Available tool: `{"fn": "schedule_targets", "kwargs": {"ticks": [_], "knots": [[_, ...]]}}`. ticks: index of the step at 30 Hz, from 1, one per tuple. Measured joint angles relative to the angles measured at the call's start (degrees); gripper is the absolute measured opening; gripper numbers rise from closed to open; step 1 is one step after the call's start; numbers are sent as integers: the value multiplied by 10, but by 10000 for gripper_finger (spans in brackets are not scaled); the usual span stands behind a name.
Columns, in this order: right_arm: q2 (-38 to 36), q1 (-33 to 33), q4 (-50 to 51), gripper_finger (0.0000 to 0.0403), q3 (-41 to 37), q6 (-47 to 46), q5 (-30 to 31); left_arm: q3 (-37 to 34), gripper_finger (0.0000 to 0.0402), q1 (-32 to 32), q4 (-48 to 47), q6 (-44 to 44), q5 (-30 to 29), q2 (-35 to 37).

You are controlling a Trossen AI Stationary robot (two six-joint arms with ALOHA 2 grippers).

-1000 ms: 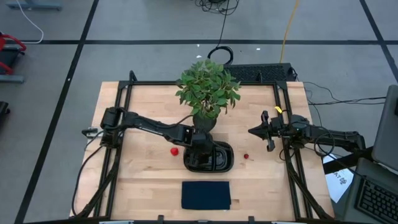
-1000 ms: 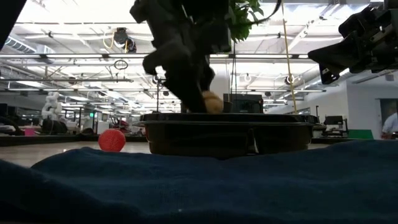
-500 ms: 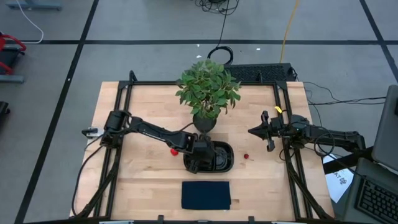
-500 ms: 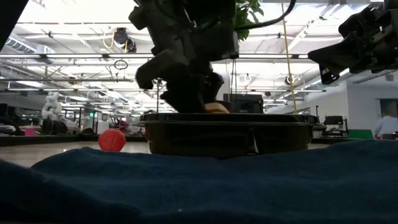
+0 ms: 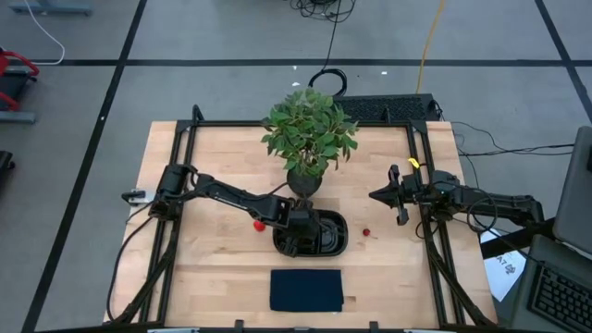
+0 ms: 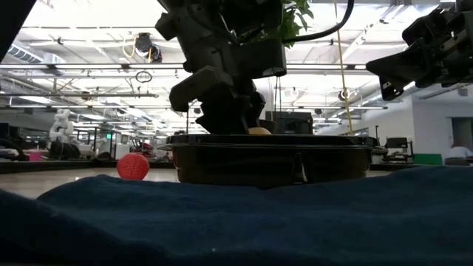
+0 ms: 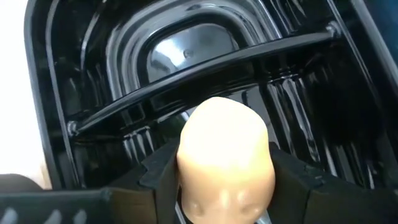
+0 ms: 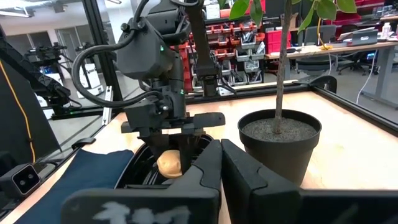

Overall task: Pick and placing Produce into tupperware
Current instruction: Put the brown potato into the black container

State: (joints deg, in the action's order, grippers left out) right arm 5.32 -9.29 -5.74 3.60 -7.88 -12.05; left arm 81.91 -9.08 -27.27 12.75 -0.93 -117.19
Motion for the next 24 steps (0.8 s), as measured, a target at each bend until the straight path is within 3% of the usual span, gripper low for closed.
{"fn": "schedule_targets", "kwargs": {"ticks": [24], "knots": [[0,0,0,0,0,0,0,0,186,0,-14,-58,4,0]]}}
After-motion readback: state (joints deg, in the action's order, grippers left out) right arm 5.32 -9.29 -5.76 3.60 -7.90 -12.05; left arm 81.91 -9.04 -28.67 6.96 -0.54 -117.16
